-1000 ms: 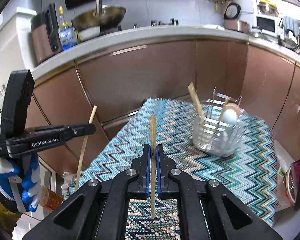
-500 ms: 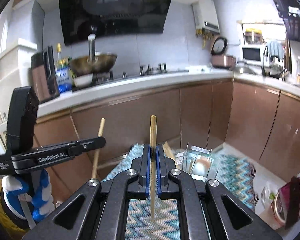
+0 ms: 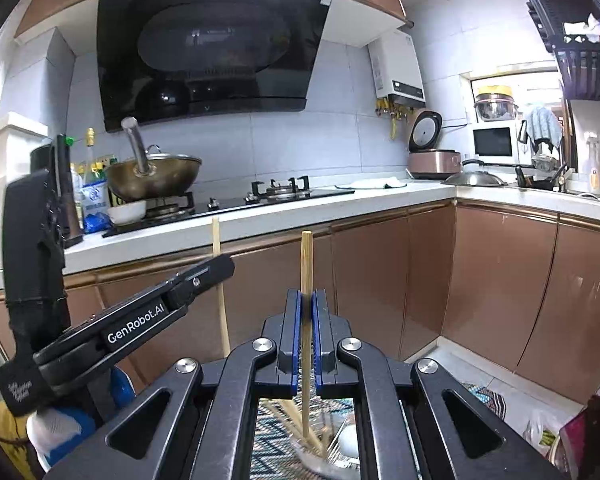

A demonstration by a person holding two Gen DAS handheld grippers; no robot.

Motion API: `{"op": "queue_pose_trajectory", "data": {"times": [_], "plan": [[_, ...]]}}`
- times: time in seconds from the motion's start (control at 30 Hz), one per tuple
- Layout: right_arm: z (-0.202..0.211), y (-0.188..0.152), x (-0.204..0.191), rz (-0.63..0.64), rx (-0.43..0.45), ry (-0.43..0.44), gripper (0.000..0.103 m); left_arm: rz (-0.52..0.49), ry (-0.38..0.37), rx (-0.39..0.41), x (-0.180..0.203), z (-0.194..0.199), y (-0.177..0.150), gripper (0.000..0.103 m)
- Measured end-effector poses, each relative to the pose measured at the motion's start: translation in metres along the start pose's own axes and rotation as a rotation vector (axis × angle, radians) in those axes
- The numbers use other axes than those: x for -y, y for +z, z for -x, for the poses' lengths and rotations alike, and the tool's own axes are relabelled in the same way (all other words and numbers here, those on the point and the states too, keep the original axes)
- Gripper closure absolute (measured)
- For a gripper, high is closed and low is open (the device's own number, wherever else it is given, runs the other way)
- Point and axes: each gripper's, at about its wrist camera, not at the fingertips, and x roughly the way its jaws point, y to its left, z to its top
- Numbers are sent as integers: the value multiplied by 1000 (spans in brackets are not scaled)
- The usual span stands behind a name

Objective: Organize utensils

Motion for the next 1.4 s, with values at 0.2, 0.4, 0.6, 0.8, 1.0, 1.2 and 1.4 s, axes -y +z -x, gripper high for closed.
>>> {"op": "queue_pose_trajectory", "data": {"times": [0.2, 0.4, 0.6, 0.8, 1.0, 1.2, 1.4], "plan": [[-35, -22, 23, -15, -38, 0, 98, -10, 45, 22, 0, -35, -34, 98], [-54, -44, 32, -28, -78, -1, 98, 18, 77, -6, -11, -60, -61, 98], [-59, -55, 38, -43, -103, -19, 98, 20, 87, -16, -17, -62, -71, 96], [-47, -49, 36, -55, -95, -42, 90, 7, 85, -10, -18, -41, -58, 96], [-25, -37, 28, -62, -62, -56, 79, -20, 106, -21, -15, -9, -36, 81], [7, -27, 11, -52, -28, -64, 67, -41, 125, -16, -13, 36, -16, 62], [52, -20, -8, -46, 27, -86, 55, -81, 140, -8, -5, 86, -1, 48]]}}
